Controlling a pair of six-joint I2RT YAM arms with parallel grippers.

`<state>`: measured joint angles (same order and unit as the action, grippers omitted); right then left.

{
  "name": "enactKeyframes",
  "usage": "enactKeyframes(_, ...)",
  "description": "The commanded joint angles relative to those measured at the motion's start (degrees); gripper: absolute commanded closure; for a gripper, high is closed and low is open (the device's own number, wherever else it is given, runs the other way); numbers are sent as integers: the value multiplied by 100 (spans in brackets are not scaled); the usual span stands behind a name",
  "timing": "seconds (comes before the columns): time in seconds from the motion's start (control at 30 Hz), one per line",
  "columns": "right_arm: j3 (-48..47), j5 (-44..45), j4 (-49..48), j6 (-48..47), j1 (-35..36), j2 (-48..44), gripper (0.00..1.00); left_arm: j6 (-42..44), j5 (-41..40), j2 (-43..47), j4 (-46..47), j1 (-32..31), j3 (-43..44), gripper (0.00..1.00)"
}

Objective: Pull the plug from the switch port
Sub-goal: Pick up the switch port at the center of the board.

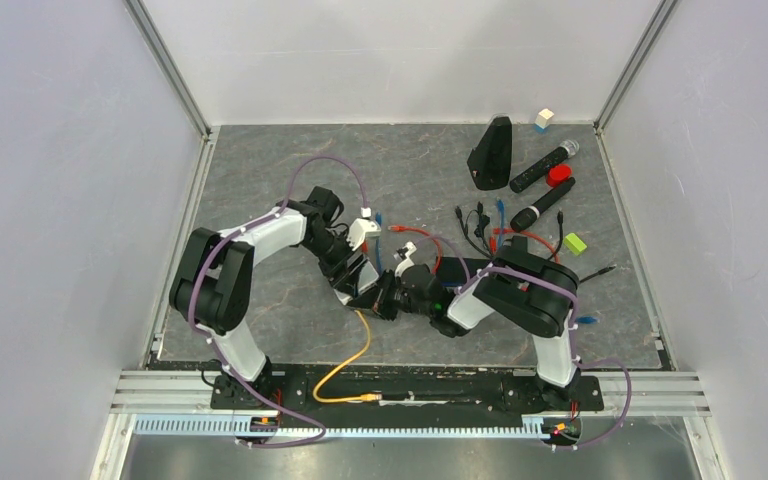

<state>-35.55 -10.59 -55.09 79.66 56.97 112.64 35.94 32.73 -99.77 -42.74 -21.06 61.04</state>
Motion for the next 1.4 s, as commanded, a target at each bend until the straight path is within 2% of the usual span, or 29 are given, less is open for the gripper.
enactKeyframes(0.0, 105, -952, 1146, -793, 86, -508, 100, 731, -2484, -20, 1347, 353, -31, 47)
enactKeyframes(0.1, 69, -1170, 1155, -847, 87, -385, 100, 643, -2455, -115, 1366, 357, -29, 47)
enactKeyframes(0.23, 313, -969, 646, -629, -62, -86, 100, 90, -1730, -233, 989, 357, 415, 42)
enactKeyframes(0.27, 193, -952, 701, -698, -124, 21, 100, -24, -1447, -234, 918, 357, 487, 35)
enactKeyframes(0.3, 122, -968, 619, -721, -170, 105, 100, -49, -1215, -223, 825, 357, 541, 18)
enactKeyframes(0.4, -49, -910, 364, -613, -275, 267, 100, -230, -707, -96, 671, 348, 567, 16)
enactKeyframes(0.63, -482, -862, 372, -679, -292, 541, 100, -1336, -696, 43, 523, 363, 786, 15)
enactKeyframes(0.77, -525, -857, 259, -588, -290, 665, 100, -1812, -894, -138, 103, 357, 1171, 15)
enactKeyframes(0.9, -599, -834, 183, -579, -285, 736, 100, -2385, -1344, 11, 200, 443, 1290, 14)
enactKeyframes(0.97, -637, -824, 153, -570, -301, 754, 100, -2878, -1608, 403, 640, 533, 1106, 14)
enactKeyframes(1.07, -584, -853, -563, -393, -343, 764, 100, -3890, -1889, 1157, 1459, 790, 461, 14)
enactKeyframes(1.13, -579, -941, -1197, -231, -387, 744, 100, -4597, -1802, 1781, 1954, 1076, -211, 14)
enactKeyframes(1.27, -689, -1008, -1712, -39, -447, 630, 100, -5745, -1631, 2811, 2740, 1412, -1468, 13)
enactKeyframes(1.37, -721, -962, -1877, 151, -459, 626, 100, -6633, -1664, 3484, 3224, 1438, -2300, 13)
